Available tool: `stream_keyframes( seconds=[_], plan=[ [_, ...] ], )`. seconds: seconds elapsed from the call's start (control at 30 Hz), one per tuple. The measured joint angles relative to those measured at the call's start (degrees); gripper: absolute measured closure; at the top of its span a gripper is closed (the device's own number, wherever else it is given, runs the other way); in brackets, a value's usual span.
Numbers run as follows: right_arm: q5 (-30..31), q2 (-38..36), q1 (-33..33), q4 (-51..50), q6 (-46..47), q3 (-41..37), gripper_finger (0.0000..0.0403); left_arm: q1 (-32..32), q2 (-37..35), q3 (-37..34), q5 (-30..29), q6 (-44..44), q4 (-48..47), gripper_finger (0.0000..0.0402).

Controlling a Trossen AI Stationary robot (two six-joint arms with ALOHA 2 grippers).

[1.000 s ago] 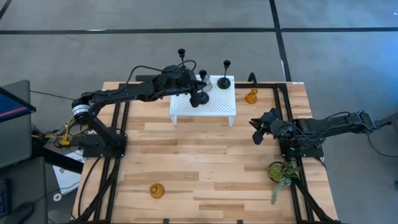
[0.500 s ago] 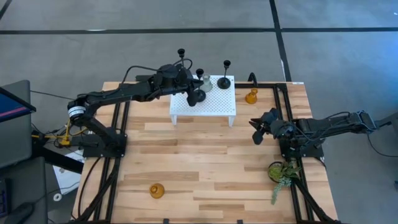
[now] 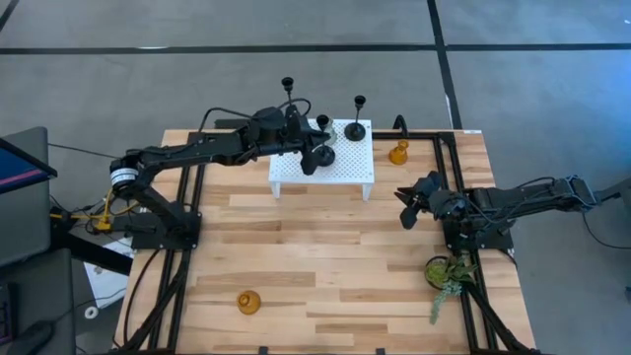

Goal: Pick & Place candle stick holders
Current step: Put the black candle holder on the shelf

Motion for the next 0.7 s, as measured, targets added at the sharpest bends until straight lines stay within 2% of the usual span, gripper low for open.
stream_keyframes(
  seconds=[0.7],
  plan=[
    [0.0,0.02,0.0,-0.06,0.02,-0.01,0.0337,0.0,3.39,0.13,1.44,-1.79,0.84,0.0387]
  ],
)
